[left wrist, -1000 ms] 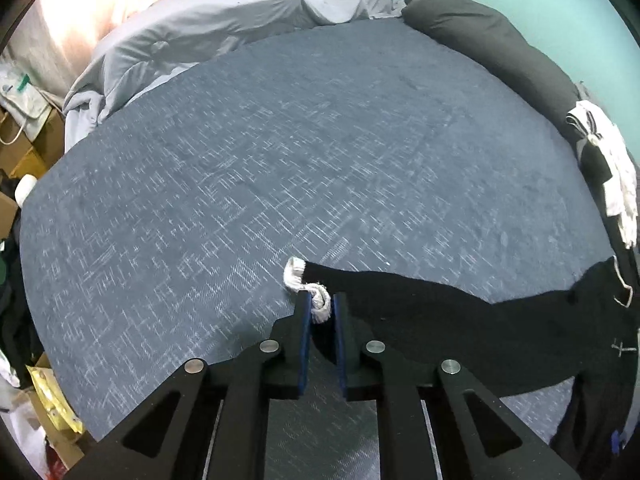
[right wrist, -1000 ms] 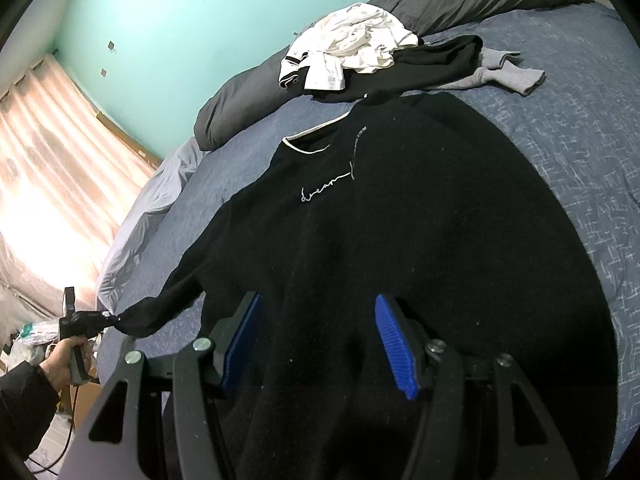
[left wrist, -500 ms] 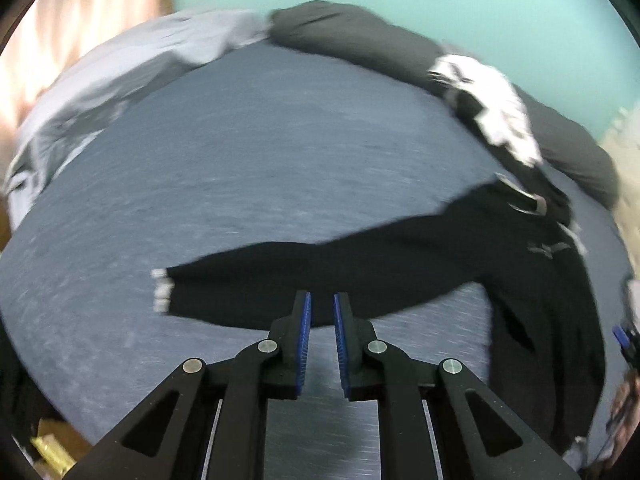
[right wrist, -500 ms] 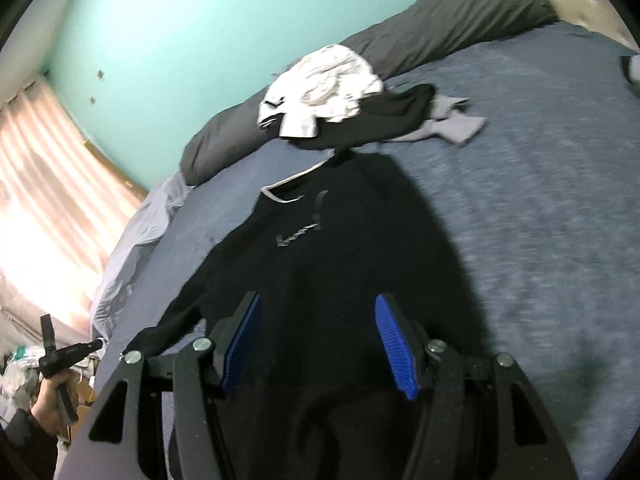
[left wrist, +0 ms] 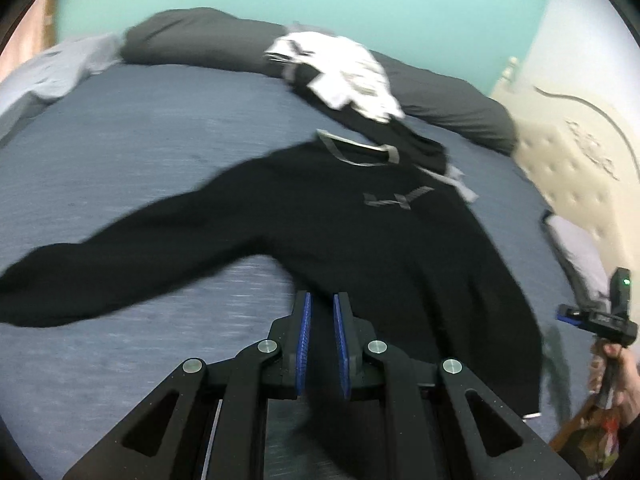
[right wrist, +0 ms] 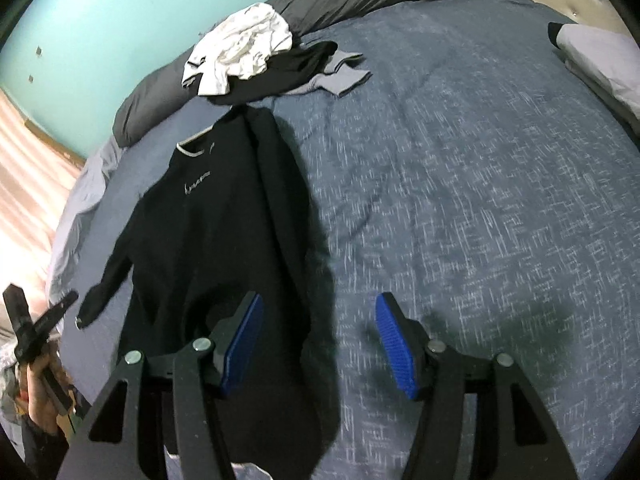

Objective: Fold clothes
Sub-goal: 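Pull the sleeve outward with the left tool and release it flat, then grasp the other sleeve of the black sweatshirt with the right tool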

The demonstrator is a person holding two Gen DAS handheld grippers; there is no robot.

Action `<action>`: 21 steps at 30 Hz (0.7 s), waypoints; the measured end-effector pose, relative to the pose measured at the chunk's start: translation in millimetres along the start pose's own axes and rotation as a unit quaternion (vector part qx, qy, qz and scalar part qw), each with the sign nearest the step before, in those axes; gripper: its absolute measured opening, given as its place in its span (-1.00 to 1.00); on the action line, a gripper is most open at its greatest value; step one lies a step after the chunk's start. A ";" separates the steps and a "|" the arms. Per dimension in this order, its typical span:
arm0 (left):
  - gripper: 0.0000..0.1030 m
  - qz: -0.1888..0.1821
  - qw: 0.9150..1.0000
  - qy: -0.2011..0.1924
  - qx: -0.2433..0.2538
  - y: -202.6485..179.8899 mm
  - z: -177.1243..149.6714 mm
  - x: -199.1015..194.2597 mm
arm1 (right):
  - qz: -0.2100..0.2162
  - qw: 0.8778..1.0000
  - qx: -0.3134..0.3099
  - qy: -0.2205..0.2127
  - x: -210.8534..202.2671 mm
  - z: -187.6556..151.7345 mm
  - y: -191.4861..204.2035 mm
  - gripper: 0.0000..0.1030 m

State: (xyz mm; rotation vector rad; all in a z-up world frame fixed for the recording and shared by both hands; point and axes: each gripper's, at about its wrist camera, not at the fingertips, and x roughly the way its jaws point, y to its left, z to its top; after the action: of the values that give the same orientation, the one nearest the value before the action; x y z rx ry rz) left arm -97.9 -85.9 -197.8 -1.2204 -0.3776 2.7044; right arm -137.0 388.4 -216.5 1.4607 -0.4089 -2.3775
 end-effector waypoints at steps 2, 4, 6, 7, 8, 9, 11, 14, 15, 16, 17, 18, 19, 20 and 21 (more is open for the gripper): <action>-0.75 -0.010 1.000 0.000 0.007 -17.1 -2.5 9.5 | -0.007 1.000 -0.010 0.012 7.1 -2.5 3.2 0.16; -0.75 -0.017 1.000 0.001 0.005 -27.6 -6.4 16.2 | -0.019 0.999 -0.019 0.024 14.3 -5.1 6.1 0.16; -0.75 -0.022 1.000 -0.001 0.002 -31.9 -10.2 24.6 | -0.031 0.999 -0.027 0.035 21.4 -7.5 8.9 0.01; -0.75 -0.024 1.000 0.000 0.001 -33.4 -12.7 29.8 | -0.037 0.998 -0.031 0.041 24.9 -8.7 10.3 -0.05; -0.75 -0.024 1.000 0.001 -0.001 -32.8 -17.1 34.7 | -0.043 0.997 -0.035 0.047 28.4 -9.9 11.7 -0.15; -0.75 -0.024 1.000 0.003 -0.003 -31.2 -21.1 36.8 | -0.046 0.997 -0.039 0.051 31.8 -11.3 13.3 -0.29; -0.75 -0.022 1.000 0.006 -0.004 -26.2 -28.5 41.4 | -0.049 0.996 -0.048 0.061 38.6 -14.0 16.8 -0.48; -0.75 -0.019 1.000 0.012 -0.010 -16.2 -36.5 48.6 | -0.045 0.995 -0.066 0.065 44.5 -17.1 30.5 -0.70; -0.75 -0.017 1.000 0.011 -0.012 -12.5 -38.7 49.2 | -0.045 0.994 -0.074 0.064 45.6 -18.4 37.3 -0.76; -0.75 -0.015 1.000 0.011 -0.015 -9.0 -41.0 49.7 | -0.044 0.994 -0.081 0.062 45.3 -19.2 43.8 -0.77; -0.75 -0.011 1.000 0.010 -0.015 -6.5 -42.0 50.0 | -0.038 0.993 -0.090 0.059 45.1 -20.6 53.5 -0.79; -0.75 -0.007 1.000 0.010 -0.015 -4.1 -43.1 50.2 | -0.030 0.993 -0.100 0.055 45.0 -22.2 64.1 -0.82; -0.75 -0.005 1.000 0.011 -0.013 -2.5 -43.3 51.2 | -0.020 0.992 -0.113 0.056 47.9 -24.9 76.0 -0.82; -0.75 -0.008 1.000 0.012 -0.014 -0.1 -43.8 51.9 | -0.008 0.990 -0.127 0.059 51.8 -27.9 88.3 -0.83; -0.75 -0.012 1.000 0.013 -0.017 1.6 -44.4 52.5 | -0.004 0.988 -0.140 0.065 57.3 -30.4 98.2 -0.83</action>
State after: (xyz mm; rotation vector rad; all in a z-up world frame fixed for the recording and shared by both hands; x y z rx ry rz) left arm -99.0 -67.6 -264.1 -1.2497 -0.4346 2.6712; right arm -122.4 273.3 -236.5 1.4753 -0.0339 -2.2202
